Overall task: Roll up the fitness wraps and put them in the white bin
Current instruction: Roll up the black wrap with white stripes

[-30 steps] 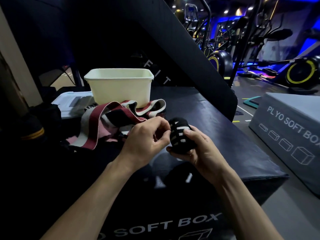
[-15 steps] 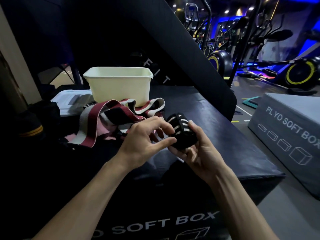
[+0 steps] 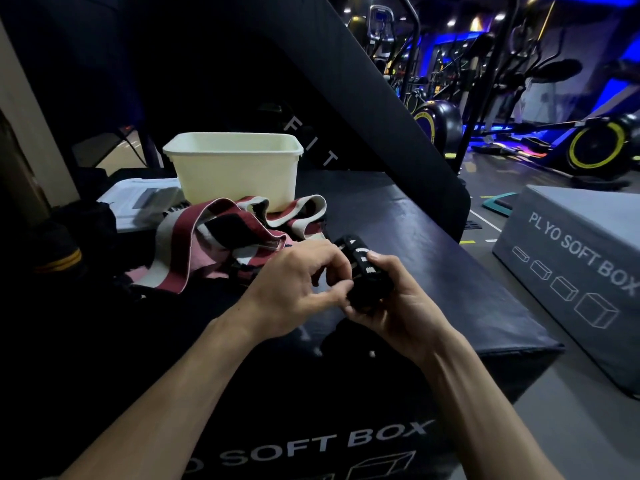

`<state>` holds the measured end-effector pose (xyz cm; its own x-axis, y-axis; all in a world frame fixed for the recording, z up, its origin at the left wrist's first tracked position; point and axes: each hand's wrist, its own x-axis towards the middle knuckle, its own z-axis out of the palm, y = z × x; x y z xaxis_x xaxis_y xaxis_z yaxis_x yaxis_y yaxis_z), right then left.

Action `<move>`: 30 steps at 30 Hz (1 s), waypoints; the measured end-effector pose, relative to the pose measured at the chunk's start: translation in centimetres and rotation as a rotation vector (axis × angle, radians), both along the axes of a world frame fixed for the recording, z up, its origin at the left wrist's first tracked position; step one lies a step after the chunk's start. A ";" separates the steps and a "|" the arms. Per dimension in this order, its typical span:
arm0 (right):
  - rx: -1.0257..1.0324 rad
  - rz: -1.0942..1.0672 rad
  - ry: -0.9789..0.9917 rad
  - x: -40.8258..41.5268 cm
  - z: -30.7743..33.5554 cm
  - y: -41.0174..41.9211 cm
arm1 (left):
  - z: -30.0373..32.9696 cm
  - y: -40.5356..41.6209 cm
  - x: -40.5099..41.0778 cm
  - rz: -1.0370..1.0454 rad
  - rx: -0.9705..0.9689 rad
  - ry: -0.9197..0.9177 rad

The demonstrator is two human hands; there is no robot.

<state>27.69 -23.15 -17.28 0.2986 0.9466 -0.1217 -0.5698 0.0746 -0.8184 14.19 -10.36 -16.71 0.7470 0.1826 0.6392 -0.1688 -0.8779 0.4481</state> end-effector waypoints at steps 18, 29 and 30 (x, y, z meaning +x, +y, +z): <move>-0.046 -0.033 -0.006 -0.7 0.0 1.1 | -1.9 0.7 -0.3 0.132 -0.081 -0.113; 0.023 -0.086 -0.024 -2.2 -0.1 3.4 | -0.9 2.4 -1.7 0.144 -0.397 -0.075; 0.033 -0.065 -0.061 -2.5 0.0 3.4 | -0.6 2.8 -2.1 0.137 -0.487 -0.076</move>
<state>25.16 -19.74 -17.25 0.3654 0.9282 -0.0701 -0.5118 0.1375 -0.8480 12.09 -7.60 -17.34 0.6499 0.5662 0.5070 -0.1147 -0.5864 0.8019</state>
